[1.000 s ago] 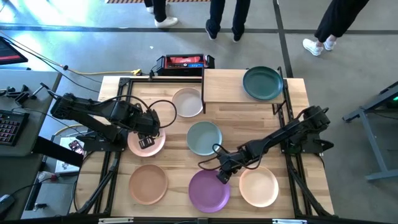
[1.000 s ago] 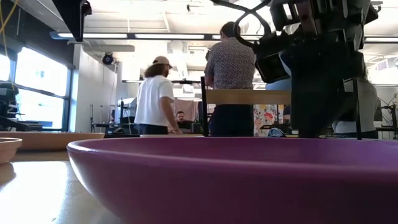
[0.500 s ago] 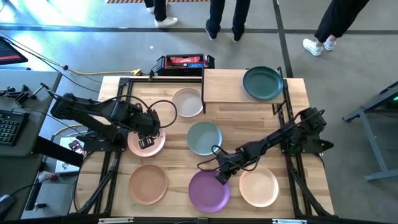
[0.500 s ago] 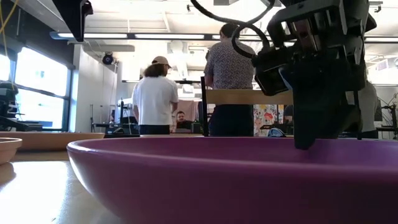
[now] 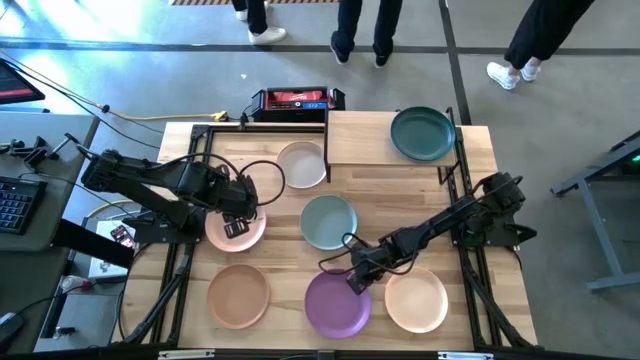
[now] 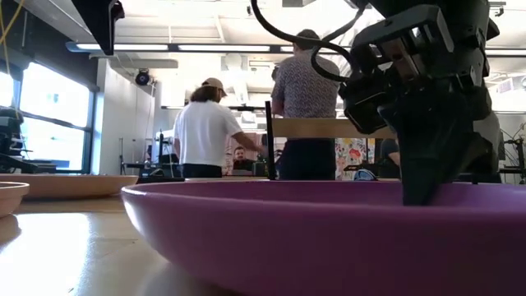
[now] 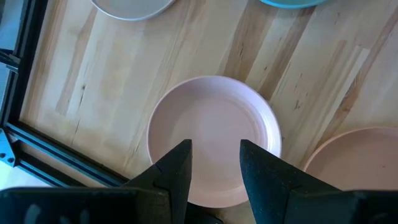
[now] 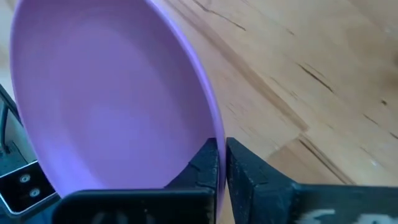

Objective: Place and stack plates onto a shelf
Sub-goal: Stack the purple plate on top of the green plate on the shelf

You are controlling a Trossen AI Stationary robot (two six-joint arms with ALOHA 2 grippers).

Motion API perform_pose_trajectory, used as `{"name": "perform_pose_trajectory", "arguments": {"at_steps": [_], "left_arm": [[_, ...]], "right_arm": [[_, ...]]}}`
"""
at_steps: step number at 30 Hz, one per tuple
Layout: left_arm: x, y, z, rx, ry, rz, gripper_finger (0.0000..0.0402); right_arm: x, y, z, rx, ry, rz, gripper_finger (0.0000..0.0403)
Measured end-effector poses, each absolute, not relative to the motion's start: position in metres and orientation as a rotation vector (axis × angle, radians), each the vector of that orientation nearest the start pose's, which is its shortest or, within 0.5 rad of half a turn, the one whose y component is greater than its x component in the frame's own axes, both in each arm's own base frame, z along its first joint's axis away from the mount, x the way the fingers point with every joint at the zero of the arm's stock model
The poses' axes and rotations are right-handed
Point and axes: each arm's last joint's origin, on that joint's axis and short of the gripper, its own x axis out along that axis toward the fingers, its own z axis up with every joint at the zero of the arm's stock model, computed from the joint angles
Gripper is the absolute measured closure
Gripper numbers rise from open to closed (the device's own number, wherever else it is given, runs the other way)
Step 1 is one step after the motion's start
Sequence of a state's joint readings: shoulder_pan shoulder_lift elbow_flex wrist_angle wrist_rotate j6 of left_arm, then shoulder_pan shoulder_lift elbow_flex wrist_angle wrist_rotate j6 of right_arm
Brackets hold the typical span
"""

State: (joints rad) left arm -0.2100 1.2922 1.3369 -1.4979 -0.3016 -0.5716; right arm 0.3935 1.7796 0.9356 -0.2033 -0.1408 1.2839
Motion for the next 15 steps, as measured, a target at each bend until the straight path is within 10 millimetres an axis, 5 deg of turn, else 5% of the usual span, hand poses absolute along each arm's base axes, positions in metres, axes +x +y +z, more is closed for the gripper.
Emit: {"name": "perform_pose_trajectory", "arguments": {"at_steps": [15], "left_arm": [[0.198, -0.033, 0.334, -0.106, 1.319, 0.467, 0.0280]], "right_arm": [[0.282, 0.118, 0.185, 1.061, 1.124, -0.306, 0.0402]]}}
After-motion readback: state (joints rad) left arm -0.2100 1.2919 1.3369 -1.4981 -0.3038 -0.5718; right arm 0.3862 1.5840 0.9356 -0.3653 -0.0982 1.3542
